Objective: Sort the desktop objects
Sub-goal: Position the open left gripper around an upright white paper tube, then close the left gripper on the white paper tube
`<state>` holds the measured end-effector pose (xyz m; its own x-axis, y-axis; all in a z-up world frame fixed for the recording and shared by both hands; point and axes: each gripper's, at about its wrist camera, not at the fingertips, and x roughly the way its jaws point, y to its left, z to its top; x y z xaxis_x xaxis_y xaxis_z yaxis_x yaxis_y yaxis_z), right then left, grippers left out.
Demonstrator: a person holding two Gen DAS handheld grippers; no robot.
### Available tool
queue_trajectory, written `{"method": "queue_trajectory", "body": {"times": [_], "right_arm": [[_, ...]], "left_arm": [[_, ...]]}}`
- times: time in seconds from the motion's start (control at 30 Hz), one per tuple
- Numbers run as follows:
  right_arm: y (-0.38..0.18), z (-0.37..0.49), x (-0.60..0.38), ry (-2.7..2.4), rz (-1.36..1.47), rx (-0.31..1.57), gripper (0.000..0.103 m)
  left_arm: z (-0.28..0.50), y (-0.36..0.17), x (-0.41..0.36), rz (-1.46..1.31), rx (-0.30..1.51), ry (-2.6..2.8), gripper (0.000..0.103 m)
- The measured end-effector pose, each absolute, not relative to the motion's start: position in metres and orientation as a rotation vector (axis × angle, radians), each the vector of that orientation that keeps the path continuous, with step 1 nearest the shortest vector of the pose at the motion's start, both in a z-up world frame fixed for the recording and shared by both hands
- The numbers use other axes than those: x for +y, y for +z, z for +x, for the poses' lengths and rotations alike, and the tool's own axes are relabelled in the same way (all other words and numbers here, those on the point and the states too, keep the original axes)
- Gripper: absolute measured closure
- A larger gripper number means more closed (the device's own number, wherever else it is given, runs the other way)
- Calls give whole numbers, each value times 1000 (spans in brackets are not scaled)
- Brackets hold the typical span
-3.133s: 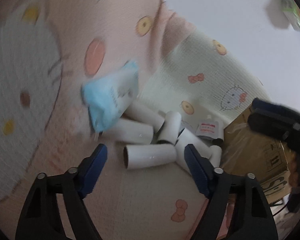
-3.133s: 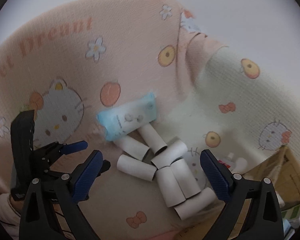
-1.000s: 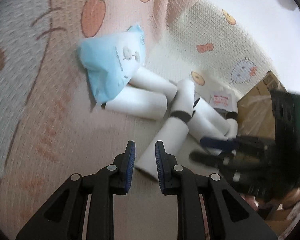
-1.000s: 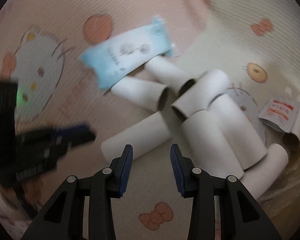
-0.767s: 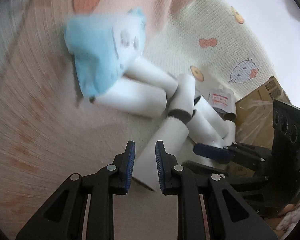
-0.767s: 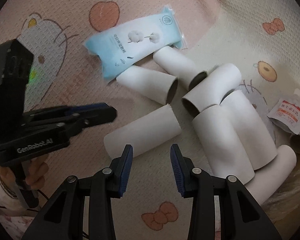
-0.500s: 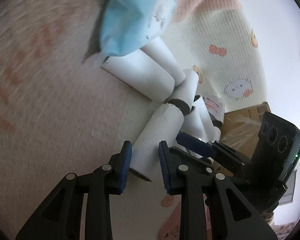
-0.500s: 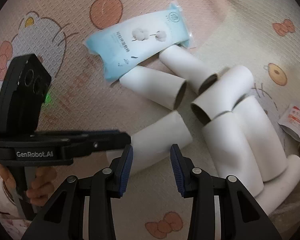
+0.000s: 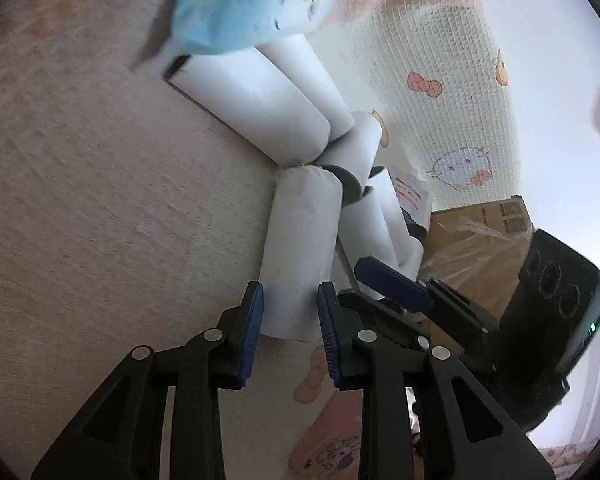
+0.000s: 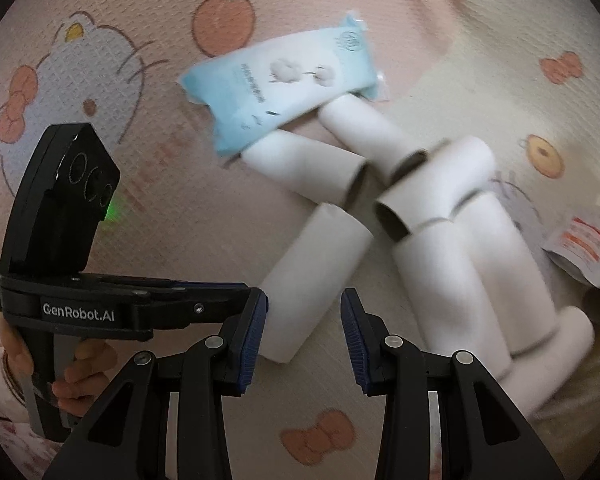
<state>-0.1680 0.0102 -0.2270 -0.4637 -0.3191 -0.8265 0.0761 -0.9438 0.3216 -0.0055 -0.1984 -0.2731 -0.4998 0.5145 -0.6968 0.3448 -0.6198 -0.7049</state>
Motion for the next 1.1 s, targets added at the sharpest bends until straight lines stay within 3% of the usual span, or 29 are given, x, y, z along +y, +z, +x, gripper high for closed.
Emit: {"method": "queue_trajectory", "body": {"times": [0.5,0.67,0.9,1.1], "right_arm": [[-217,-158,10,-2506,1496,-268,67],[-230,-169,17,-2469,1541,-393,67],[-242,-176,13,-2442,1569,-411,65],[-248,-178,20,-2417,1579,-504,65]], "left_arm": [[-23,-260,-205,-1456,-1197,2337,72],[-36,-275,-199,-1520,-1208,2275,63],[-29,-282,-194,-1491,-1286,2271,62],[-30,-274,-184,-1499,-1206,2335,62]]}}
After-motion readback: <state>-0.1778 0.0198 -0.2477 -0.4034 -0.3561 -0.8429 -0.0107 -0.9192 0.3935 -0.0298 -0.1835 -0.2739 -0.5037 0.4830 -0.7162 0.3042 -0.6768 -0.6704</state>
